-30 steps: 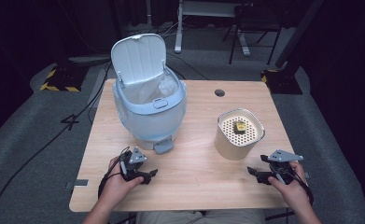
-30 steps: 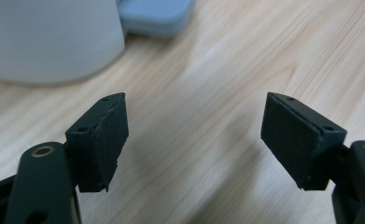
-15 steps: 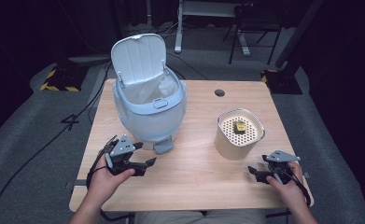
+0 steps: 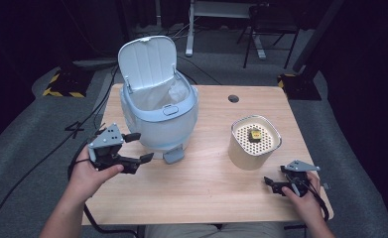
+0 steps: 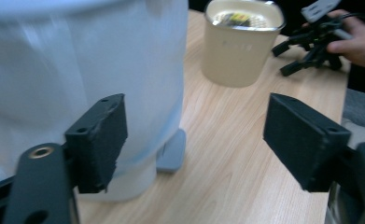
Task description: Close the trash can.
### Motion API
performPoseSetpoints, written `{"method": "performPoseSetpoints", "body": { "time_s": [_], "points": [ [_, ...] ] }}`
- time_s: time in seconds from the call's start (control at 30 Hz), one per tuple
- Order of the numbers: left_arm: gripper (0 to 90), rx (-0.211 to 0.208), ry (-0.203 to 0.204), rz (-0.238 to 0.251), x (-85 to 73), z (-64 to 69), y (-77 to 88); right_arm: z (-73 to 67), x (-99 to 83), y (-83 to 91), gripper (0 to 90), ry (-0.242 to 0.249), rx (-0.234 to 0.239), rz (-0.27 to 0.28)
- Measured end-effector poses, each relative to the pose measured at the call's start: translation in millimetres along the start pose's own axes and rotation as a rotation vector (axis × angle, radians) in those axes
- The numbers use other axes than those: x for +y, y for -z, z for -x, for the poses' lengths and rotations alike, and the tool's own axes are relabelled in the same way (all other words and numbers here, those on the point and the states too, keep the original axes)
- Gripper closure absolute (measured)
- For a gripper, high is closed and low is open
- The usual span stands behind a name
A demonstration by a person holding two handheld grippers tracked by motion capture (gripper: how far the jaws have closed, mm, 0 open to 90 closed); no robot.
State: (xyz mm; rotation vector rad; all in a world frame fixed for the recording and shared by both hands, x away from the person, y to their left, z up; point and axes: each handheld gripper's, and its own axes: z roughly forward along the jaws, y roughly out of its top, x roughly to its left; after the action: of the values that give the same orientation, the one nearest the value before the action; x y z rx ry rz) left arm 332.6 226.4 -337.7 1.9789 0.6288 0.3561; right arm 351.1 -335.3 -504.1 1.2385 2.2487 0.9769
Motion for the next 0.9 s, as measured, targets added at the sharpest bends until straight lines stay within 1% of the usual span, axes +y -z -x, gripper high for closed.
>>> {"method": "performPoseSetpoints", "body": {
  "time_s": [0.03, 0.07, 0.13, 0.27, 0.37, 0.4, 0.47, 0.53, 0.6, 0.63, 0.7, 0.77, 0.8, 0.9],
  "points": [
    [17.8, 0.002, -0.002, 0.001, 2.6, -1.8, 2.4, 0.0, 0.0, 0.0, 14.4, 0.0, 0.0, 0.0],
    [17.3, 0.009, -0.001, 0.008, 7.8, -4.9, 7.1, 0.0, 0.0, 0.0, 14.4, 0.0, 0.0, 0.0],
    [19.5, 0.007, 0.004, 0.029, 13.4, -8.7, 12.0, 0.0, 0.0, 0.0, 14.4, 0.0, 0.0, 0.0],
    [20.5, 0.042, 0.028, 0.068, 28.7, -18.8, 20.6, -0.1, -0.1, -0.1, 14.6, 0.0, 0.0, 0.001],
    [21.8, 0.051, 0.033, 0.061, 43.9, -28.1, 24.2, -1.3, -0.3, 0.1, 15.5, -0.002, -0.003, 0.005],
    [22.6, 0.06, 0.024, 0.061, 51.9, -32.6, 26.0, -1.2, -0.3, 0.1, 15.6, -0.003, -0.003, 0.005],
    [22.7, 0.079, 0.021, 0.068, 64.3, -38.0, 29.6, -1.2, -0.3, 0.1, 15.6, -0.004, -0.002, 0.004],
    [22.7, 0.091, 0.02, 0.075, 73.8, -41.9, 32.7, -1.2, -0.4, 0.1, 15.6, -0.004, -0.002, 0.004],
    [22.7, 0.108, 0.023, 0.074, 83.9, -47.2, 36.2, -1.3, -0.3, 0.1, 15.6, -0.004, -0.003, 0.005],
    [22.7, 0.117, 0.028, 0.083, 88.6, -50.7, 37.9, -1.2, -0.3, 0.1, 15.6, -0.004, -0.002, 0.005],
    [23.5, 0.13, 0.039, 0.096, 93.3, -55.3, 39.5, -1.1, -0.3, 0.0, 15.7, -0.005, -0.001, 0.005],
    [23.9, 0.148, 0.047, 0.093, 98.2, -60.4, 40.8, -0.8, -0.3, 0.1, 16.0, -0.005, 0.002, 0.005],
    [24.4, 0.155, 0.058, 0.092, 102.6, -65.5, 42.0, -0.8, -0.3, 0.2, 16.0, -0.006, 0.002, 0.005],
    [26.1, 0.156, 0.069, 0.119, 107.7, -71.9, 41.7, -0.8, -0.3, 0.2, 16.0, -0.006, 0.002, 0.005]
  ]
}}
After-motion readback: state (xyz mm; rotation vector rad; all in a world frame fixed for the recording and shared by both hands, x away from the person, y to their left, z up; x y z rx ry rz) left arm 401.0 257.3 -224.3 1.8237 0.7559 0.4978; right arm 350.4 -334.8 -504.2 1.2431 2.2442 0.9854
